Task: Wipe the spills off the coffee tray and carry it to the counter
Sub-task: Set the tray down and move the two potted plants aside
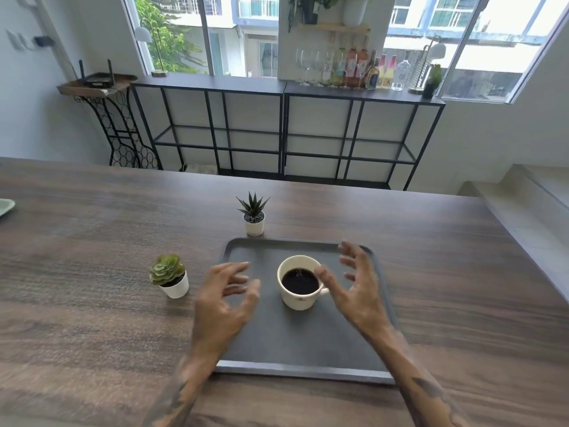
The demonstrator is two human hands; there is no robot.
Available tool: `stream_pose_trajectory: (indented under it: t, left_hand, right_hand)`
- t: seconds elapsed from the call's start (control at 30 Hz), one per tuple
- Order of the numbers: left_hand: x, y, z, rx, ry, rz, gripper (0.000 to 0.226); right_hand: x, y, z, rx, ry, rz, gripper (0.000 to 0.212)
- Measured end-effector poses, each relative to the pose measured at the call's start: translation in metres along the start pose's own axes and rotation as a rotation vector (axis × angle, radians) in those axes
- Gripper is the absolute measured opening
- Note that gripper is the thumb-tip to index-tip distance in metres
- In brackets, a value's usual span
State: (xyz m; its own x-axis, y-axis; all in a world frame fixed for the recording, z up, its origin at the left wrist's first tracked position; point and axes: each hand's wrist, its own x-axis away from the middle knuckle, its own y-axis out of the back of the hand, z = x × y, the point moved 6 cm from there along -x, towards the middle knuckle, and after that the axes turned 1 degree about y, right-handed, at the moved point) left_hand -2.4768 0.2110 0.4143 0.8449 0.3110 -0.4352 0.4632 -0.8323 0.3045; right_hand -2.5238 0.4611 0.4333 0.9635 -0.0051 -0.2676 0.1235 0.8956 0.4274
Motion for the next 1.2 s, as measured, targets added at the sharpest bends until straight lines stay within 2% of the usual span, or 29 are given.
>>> stream_pose_trajectory:
  t: [0.07, 0.13, 0.2, 0.27, 0.37, 0.43, 0.5, 0.63, 0.73, 0.83, 0.93, 1.1, 1.2]
  left_hand:
    - [0.007, 0.051, 0.006, -0.038, 0.035, -0.331, 0.026]
    - [0.011, 0.088, 0.032, -0.072, 0.176, -0.52, 0.041]
    - [0.005, 0.104, 0.063, -0.133, 0.308, -0.503, 0.07]
    - [-0.004, 0.102, 0.094, -0.185, 0.387, -0.365, 0.099]
    - [-0.014, 0.088, 0.125, -0.195, 0.451, -0.204, 0.118]
    - [-0.02, 0.087, 0.134, -0.195, 0.44, -0.172, 0.113]
    - [-0.023, 0.088, 0.137, -0.18, 0.447, -0.166, 0.099]
    - [-0.024, 0.096, 0.131, -0.22, 0.505, -0.157, 0.055]
    - [-0.041, 0.102, 0.119, -0.245, 0.527, -0.131, 0.044]
    - [-0.08, 0.089, 0.092, -0.312, 0.534, -0.106, 0.048]
    - [-0.125, 0.039, 0.049, -0.315, 0.435, 0.024, 0.042]
    - [-0.163, -0.117, -0.029, -0.198, 0.198, 0.356, 0.041]
    - [-0.148, -0.233, -0.061, -0.129, 0.143, 0.581, 0.049]
  right_hand:
    - [-0.034, 0.003, 0.023, 0.093, 0.057, 0.018, 0.061]
    - [-0.074, -0.014, 0.037, 0.218, 0.081, 0.11, 0.056]
    - [-0.111, -0.049, 0.039, 0.276, 0.037, 0.241, 0.066]
    - [-0.137, -0.09, 0.033, 0.311, -0.036, 0.384, 0.084]
    - [-0.155, -0.14, 0.013, 0.293, -0.174, 0.517, 0.11]
    - [-0.159, -0.163, -0.002, 0.219, -0.263, 0.524, 0.122]
    - [-0.163, -0.178, -0.009, 0.177, -0.262, 0.501, 0.121]
    - [-0.168, -0.193, -0.012, 0.124, -0.228, 0.423, 0.072]
    - [-0.174, -0.194, -0.015, 0.131, -0.213, 0.339, 0.058]
    - [-0.18, -0.16, -0.021, 0.033, -0.247, 0.265, 0.05]
    - [-0.181, -0.09, -0.033, 0.015, -0.205, 0.163, 0.043]
    - [-0.152, 0.058, -0.094, 0.069, -0.26, -0.031, 0.035]
    - [-0.123, 0.147, -0.133, 0.137, -0.368, -0.198, 0.033]
